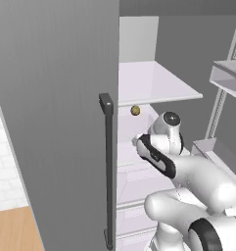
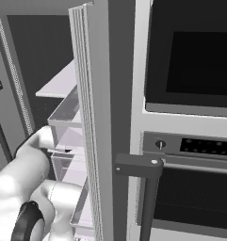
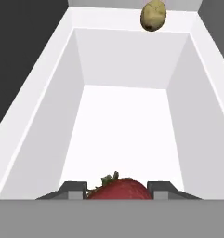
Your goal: Take the strawberry from the fridge and place it on top of the pancake, located on the dining counter.
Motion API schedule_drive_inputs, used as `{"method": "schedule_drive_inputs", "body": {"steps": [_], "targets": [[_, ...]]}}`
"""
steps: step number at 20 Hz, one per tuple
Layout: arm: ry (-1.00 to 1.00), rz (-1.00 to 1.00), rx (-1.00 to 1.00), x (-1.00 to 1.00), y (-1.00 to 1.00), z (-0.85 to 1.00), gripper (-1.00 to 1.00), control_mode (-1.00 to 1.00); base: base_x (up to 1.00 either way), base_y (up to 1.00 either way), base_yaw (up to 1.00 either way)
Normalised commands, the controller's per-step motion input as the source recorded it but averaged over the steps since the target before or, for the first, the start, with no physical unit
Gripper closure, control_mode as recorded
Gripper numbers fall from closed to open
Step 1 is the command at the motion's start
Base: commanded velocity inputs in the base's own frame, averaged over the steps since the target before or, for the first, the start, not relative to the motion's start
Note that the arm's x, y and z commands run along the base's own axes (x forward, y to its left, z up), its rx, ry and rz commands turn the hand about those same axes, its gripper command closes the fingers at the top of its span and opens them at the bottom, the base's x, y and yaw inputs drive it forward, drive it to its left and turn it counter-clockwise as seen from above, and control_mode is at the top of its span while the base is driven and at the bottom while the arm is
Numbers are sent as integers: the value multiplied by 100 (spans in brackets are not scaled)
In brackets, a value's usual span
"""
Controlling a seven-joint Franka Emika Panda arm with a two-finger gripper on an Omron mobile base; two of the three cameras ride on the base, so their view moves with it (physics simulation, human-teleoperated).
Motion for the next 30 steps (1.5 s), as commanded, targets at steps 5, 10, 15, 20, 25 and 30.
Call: {"method": "schedule_drive_inputs", "body": {"steps": [5,10,15,20,25,30], "targets": [[22,0,-6,-67,0,100,100,-100,0,0,0],[37,-4,-5,-72,-4,84,100,-100,0,0,0],[0,-7,1,-100,-14,2,100,-100,0,0,0],[-14,-16,0,-85,0,0,100,-100,0,0,0],[-16,-16,0,-23,0,0,100,-100,0,0,0],[-5,1,2,0,0,0,100,-100,0,0,0]]}}
